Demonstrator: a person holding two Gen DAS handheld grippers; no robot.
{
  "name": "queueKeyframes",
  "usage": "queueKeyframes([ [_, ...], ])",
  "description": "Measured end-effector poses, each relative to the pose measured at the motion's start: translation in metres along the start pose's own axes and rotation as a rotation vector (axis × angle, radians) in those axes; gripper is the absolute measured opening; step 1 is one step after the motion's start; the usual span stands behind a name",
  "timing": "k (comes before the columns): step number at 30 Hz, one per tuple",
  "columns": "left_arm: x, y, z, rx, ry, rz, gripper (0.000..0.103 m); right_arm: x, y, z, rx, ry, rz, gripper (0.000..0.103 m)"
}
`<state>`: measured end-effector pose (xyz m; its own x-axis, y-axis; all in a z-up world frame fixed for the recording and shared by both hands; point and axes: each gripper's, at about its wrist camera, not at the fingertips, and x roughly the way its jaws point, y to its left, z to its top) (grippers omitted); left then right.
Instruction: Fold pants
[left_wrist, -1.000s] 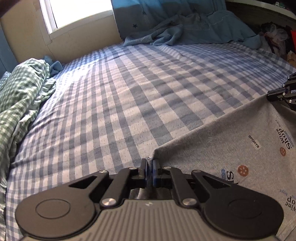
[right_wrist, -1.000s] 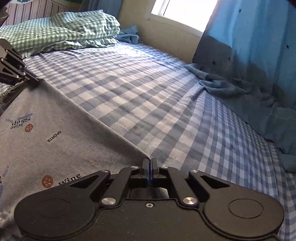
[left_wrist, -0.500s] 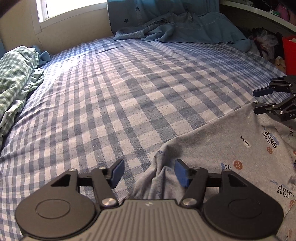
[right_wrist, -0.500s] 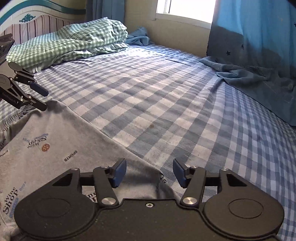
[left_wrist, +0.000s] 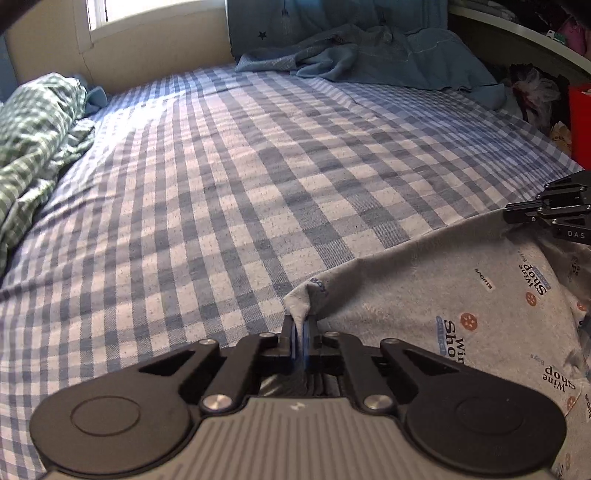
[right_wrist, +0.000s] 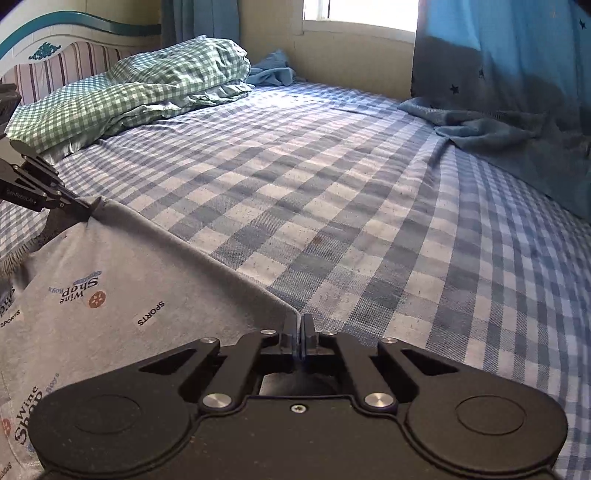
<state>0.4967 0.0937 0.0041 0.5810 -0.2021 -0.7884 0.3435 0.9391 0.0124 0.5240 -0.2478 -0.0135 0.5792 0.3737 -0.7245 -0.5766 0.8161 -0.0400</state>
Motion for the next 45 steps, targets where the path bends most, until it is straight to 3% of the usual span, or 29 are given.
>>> queueKeyframes([
  [5, -0.057, -0.032, -0.015, 0.1, -0.143, 0.057, 0.003, -0.062, 0.028, -0.002, -0.057, -0.099, -0.061, 0.0],
  [11, -0.126, -0.064, -0.055, 0.189, -0.271, 0.059, 0.003, -0.151, 0.068, -0.024, -0.114, -0.22, -0.143, 0.0],
  [18, -0.184, -0.102, -0.121, 0.328, -0.365, 0.063, 0.003, -0.235, 0.141, -0.083, -0.197, -0.29, -0.196, 0.0],
  [21, -0.193, -0.116, -0.15, 0.37, -0.371, 0.061, 0.003, -0.259, 0.179, -0.117, -0.244, -0.291, -0.232, 0.0],
  [25, -0.189, -0.131, -0.189, 0.437, -0.368, 0.08, 0.003, -0.273, 0.223, -0.163, -0.284, -0.275, -0.264, 0.0],
  [30, -0.183, -0.151, -0.236, 0.545, -0.385, 0.137, 0.003, -0.26, 0.256, -0.204, -0.294, -0.249, -0.311, 0.0],
  [36, -0.192, -0.158, -0.258, 0.585, -0.412, 0.167, 0.003, -0.255, 0.272, -0.222, -0.308, -0.258, -0.339, 0.0],
  [39, -0.197, -0.16, -0.264, 0.673, -0.437, 0.196, 0.003, -0.262, 0.275, -0.225, -0.335, -0.269, -0.356, 0.0],
  [45, -0.185, -0.169, -0.294, 0.796, -0.372, 0.189, 0.004, -0.272, 0.296, -0.236, -0.435, -0.23, -0.355, 0.0],
])
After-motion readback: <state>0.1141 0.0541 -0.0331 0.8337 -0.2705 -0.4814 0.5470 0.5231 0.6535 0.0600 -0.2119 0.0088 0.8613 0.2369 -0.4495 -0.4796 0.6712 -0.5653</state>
